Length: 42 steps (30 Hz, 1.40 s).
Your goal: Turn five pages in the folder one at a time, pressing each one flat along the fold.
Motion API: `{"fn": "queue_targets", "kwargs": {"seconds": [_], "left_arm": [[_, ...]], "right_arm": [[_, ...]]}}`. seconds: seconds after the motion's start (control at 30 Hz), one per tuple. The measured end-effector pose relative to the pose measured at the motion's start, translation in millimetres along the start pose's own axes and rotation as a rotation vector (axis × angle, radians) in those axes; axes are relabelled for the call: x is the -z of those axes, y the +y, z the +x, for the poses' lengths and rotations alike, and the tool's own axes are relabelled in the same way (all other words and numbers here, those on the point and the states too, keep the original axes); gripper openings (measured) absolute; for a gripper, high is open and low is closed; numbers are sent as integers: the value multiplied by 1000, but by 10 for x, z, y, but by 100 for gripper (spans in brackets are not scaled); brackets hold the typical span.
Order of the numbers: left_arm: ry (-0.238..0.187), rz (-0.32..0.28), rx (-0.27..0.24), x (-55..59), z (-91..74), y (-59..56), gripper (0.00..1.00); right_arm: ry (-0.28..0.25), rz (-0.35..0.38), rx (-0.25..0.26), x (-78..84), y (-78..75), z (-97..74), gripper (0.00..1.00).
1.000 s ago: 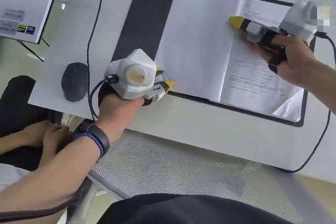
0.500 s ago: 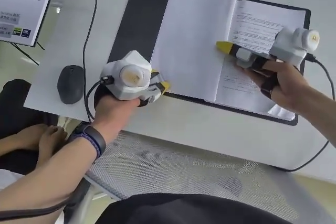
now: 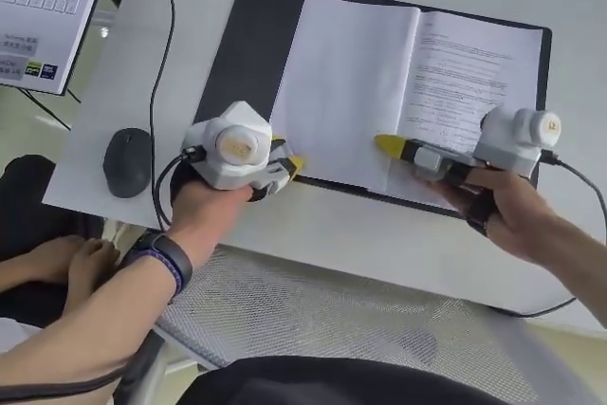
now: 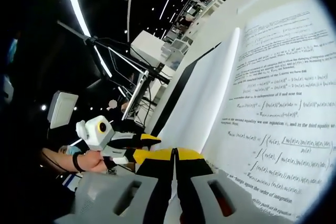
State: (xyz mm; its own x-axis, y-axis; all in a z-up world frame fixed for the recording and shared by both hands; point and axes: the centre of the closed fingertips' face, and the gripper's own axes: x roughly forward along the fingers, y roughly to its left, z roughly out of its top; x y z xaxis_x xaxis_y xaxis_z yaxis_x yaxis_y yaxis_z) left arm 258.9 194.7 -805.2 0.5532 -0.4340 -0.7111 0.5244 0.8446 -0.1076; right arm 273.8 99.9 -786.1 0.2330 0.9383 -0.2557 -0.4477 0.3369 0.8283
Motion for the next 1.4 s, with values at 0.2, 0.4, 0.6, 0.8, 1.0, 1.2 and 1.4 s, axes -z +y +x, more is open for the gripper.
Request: {"fn": "queue_targets", "kwargs": {"seconds": [0.2,0.4,0.6,0.8,1.0,1.2,1.4], "left_arm": [[-2,2,1,-3,-9,-8,23],[-6,3,1,-4,-14,-14,23],[-7,6,3,-1,-5,-10,23],[-7,10,3,9,23,6,23],[-2,12,5,12,38,18,23],[-2,5,8,9,44,22,23],[14,0,29,3,47,-16,27]], "right_arm": [[52,-27,-1,157,89,-27,0],[69,-29,3,222,112,-60,0],[68,-19,12,231,103,-69,0],[74,-19,21,226,92,-73,0],[75,-20,35,222,97,-83,0],[66,-23,37,192,149,-158,6],[17,-45,35,42,225,-294,14]]}}
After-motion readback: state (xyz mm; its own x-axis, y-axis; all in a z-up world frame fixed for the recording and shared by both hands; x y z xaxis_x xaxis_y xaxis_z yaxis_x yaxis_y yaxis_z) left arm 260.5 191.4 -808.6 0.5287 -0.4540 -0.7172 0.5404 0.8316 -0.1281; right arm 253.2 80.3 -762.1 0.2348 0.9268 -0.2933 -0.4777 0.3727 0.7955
